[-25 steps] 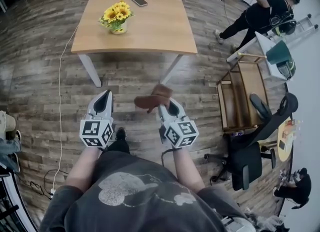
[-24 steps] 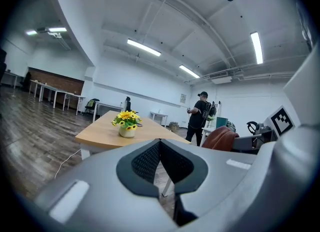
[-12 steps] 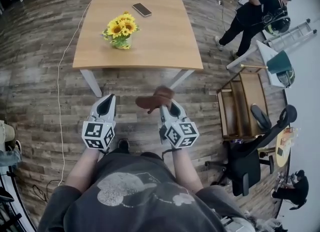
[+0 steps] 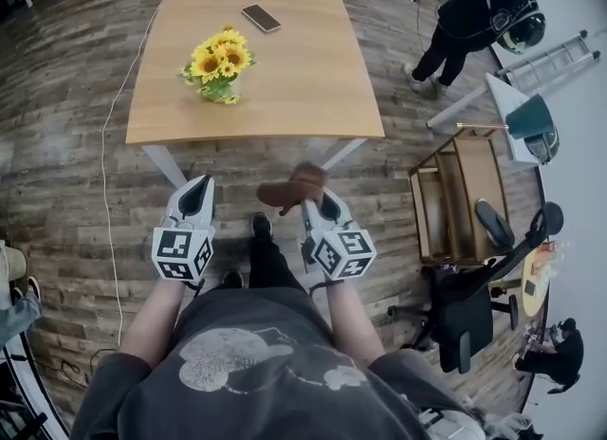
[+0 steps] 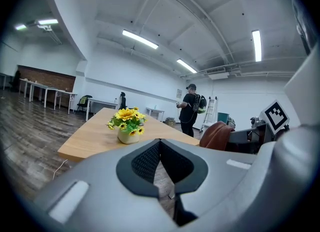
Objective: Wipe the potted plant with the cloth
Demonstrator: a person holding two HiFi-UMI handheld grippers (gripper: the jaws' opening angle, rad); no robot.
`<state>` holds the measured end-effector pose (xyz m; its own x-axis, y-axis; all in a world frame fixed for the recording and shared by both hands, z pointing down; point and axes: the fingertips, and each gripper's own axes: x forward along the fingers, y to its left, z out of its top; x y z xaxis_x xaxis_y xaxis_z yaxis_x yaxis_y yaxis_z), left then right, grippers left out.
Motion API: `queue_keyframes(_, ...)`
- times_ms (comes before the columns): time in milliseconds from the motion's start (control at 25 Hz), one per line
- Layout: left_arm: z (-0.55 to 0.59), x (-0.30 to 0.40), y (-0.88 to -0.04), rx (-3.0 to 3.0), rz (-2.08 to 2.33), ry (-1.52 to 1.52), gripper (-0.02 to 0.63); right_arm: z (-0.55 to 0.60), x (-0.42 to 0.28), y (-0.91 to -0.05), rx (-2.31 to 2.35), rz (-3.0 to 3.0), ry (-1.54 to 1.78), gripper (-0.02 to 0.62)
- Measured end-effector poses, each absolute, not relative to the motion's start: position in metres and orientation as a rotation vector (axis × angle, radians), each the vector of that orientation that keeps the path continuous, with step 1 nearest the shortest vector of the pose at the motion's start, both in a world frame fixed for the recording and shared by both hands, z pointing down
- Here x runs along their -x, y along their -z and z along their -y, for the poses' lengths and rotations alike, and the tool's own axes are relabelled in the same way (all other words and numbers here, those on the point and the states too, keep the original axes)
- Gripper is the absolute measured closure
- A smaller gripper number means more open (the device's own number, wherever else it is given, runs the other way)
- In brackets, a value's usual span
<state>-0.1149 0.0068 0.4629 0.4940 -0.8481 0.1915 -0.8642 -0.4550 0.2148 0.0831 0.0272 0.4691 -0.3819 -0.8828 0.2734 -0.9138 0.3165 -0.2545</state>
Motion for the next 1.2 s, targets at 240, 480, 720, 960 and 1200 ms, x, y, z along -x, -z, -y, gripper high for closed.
queue_keyframes(240,0.032,0.115,-0.467,-2.419,1.538,-0.083,0.588,0.031,-0.088,-0.477,-1.659,2.514,-0.608,0.546)
queue_keyframes(480,0.081,0.112,-0.465,-2.386,1.614,-0.078,0.586,0.097,-0.092,-0.469,-1.592,2.575,-0.586,0.546)
queue_keyframes(720,0.127,0.111,-0.465,-2.343,1.725,-0.074,0.586,0.155,-0.104,-0.471,-1.533,2.592,-0.586,0.546)
queue_keyframes(960,0.162,0.099,-0.469,-2.315,1.768,-0.105,0.554,0.204,-0.119,-0.469,-1.487,2.615,-0.587,0.546)
queue_keyframes(1200,0.178,0.096,-0.482,-2.265,1.811,-0.157,0.514,0.237,-0.123,-0.489,-1.413,2.617,-0.646,0.546)
